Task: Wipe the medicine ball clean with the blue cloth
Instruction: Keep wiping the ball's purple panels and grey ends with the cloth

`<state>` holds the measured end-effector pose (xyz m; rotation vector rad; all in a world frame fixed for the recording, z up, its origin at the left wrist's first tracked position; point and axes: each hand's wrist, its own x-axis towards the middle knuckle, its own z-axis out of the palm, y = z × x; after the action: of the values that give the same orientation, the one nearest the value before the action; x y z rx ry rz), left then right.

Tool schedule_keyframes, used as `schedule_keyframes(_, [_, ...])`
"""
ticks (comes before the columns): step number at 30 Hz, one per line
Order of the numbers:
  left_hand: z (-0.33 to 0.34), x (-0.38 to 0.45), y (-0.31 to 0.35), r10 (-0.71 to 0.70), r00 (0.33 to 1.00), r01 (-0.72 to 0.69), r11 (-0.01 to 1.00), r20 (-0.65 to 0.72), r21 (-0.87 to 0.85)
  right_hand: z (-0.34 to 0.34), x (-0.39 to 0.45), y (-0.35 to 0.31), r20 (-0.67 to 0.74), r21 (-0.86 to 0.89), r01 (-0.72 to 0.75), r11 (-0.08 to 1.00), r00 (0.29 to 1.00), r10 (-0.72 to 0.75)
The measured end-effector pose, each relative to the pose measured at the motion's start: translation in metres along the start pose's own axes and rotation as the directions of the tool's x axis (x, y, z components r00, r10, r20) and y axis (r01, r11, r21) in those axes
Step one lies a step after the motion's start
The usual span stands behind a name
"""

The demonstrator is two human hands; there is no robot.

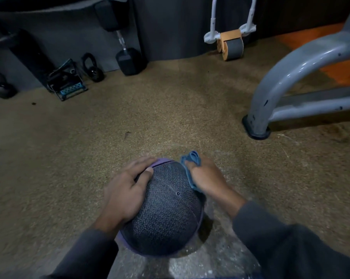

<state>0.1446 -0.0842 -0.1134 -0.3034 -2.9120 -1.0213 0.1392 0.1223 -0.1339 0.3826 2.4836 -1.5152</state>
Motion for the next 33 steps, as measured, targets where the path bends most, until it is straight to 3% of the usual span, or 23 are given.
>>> schedule_keyframes(3, [0.000, 0.004, -0.001, 0.011, 1.000, -0.011, 1.000, 0.025, -0.010, 0.016, -0.035, -0.008, -0.059, -0.301, 0.226, 0.927, 0.965, -0.254])
schedule_keyframes(5, [-0.001, 0.004, -0.005, 0.056, 0.998, -0.054, 0.997, 0.038, -0.046, 0.019, -0.047, -0.029, -0.026, -0.392, 0.400, 0.828, 0.895, -0.445])
schedule_keyframes(6, [-0.002, 0.003, -0.007, 0.079, 0.996, -0.075, 0.995, 0.046, -0.070, 0.020, -0.041, -0.034, -0.009, -0.384, 0.433, 0.816, 0.882, -0.472])
schedule_keyframes(8, [-0.005, 0.000, -0.012, 0.120, 0.992, -0.113, 0.986, 0.049, -0.119, 0.019, -0.016, -0.032, 0.006, -0.225, 0.365, 0.903, 0.928, -0.373])
schedule_keyframes(10, [-0.009, -0.003, -0.017, 0.136, 0.989, -0.125, 0.977, 0.053, -0.172, 0.016, 0.012, -0.011, 0.038, 0.091, 0.146, 0.985, 0.988, -0.150])
schedule_keyframes(11, [-0.012, -0.003, -0.019, 0.128, 0.990, -0.113, 0.973, 0.060, -0.200, 0.017, 0.019, 0.004, 0.077, 0.255, -0.021, 0.967, 0.997, 0.001])
schedule_keyframes(13, [-0.016, -0.002, -0.024, 0.099, 0.993, -0.079, 0.966, 0.071, -0.246, 0.025, 0.023, 0.033, 0.186, 0.446, -0.344, 0.826, 0.939, 0.290])
schedule_keyframes(14, [-0.018, -0.002, -0.027, 0.089, 0.993, -0.066, 0.962, 0.076, -0.266, 0.032, 0.016, 0.044, 0.196, 0.484, -0.407, 0.775, 0.913, 0.358])
schedule_keyframes(16, [-0.021, -0.002, -0.032, 0.072, 0.994, -0.044, 0.951, 0.082, -0.306, 0.043, -0.002, 0.054, 0.109, 0.491, -0.370, 0.789, 0.924, 0.365])
schedule_keyframes(17, [-0.022, -0.003, -0.035, 0.064, 0.994, -0.033, 0.946, 0.089, -0.321, 0.046, -0.014, 0.052, 0.015, 0.472, -0.266, 0.841, 0.956, 0.294])
schedule_keyframes(19, [-0.025, -0.007, -0.041, 0.035, 0.993, 0.001, 0.949, 0.109, -0.316, 0.044, -0.038, 0.032, -0.132, 0.304, 0.028, 0.952, 0.991, 0.013])
schedule_keyframes(20, [-0.028, -0.007, -0.043, 0.015, 0.992, 0.022, 0.954, 0.123, -0.300, 0.042, -0.048, 0.016, -0.140, 0.150, 0.179, 0.972, 0.977, -0.158])
schedule_keyframes(22, [-0.035, -0.004, -0.039, -0.043, 0.987, 0.081, 0.967, 0.156, -0.240, 0.044, -0.057, -0.012, -0.084, -0.146, 0.389, 0.910, 0.911, -0.403])
schedule_keyframes(25, [-0.036, 0.008, -0.020, -0.170, 0.971, 0.172, 0.985, 0.170, -0.001, 0.049, -0.060, -0.025, -0.112, -0.320, 0.447, 0.835, 0.858, -0.502])
schedule_keyframes(27, [-0.027, 0.012, -0.008, -0.233, 0.969, 0.220, 0.964, 0.077, 0.149, 0.057, -0.070, -0.010, -0.151, -0.342, 0.447, 0.827, 0.842, -0.518])
schedule_keyframes(28, [-0.020, 0.010, -0.003, -0.245, 0.969, 0.235, 0.955, 0.034, 0.182, 0.064, -0.080, 0.000, -0.186, -0.371, 0.467, 0.802, 0.809, -0.557])
schedule_keyframes(31, [-0.011, 0.001, 0.006, -0.215, 0.976, 0.216, 0.950, -0.027, 0.225, 0.080, -0.100, 0.029, -0.314, -0.451, 0.603, 0.658, 0.583, -0.749])
schedule_keyframes(32, [-0.011, -0.002, 0.007, -0.190, 0.982, 0.190, 0.952, -0.026, 0.242, 0.078, -0.098, 0.035, -0.321, -0.439, 0.621, 0.649, 0.566, -0.759])
schedule_keyframes(33, [-0.012, -0.004, 0.008, -0.154, 0.988, 0.154, 0.957, -0.019, 0.246, 0.074, -0.092, 0.038, -0.328, -0.389, 0.622, 0.680, 0.596, -0.733])
